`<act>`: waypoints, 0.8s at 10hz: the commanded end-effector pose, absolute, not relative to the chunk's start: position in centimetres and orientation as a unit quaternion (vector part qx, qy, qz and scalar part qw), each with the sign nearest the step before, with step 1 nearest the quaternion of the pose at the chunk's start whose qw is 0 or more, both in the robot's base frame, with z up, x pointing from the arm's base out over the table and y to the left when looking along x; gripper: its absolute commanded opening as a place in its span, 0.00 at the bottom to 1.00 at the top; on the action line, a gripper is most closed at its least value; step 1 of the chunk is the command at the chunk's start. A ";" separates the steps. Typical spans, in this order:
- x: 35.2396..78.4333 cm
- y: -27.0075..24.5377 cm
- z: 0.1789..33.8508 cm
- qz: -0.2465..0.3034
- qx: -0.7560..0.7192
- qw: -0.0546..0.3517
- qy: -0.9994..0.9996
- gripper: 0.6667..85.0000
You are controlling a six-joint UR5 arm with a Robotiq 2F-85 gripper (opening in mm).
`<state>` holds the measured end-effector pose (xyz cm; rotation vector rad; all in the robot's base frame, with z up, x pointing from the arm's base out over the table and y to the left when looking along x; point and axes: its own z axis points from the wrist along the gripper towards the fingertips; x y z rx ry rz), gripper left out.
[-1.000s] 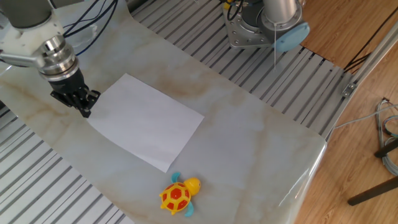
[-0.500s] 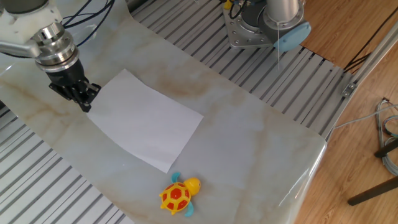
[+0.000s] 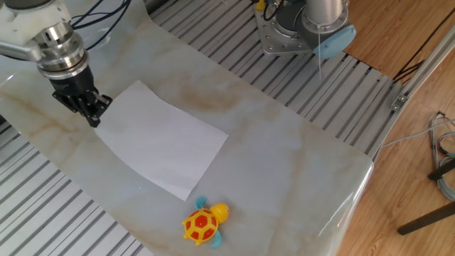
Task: Flip over and spread out the paper that is laid flat on the table
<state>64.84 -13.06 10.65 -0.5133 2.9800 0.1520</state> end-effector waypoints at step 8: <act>63.8 -10.2 15.8 0.029 -0.166 0.043 0.985 0.01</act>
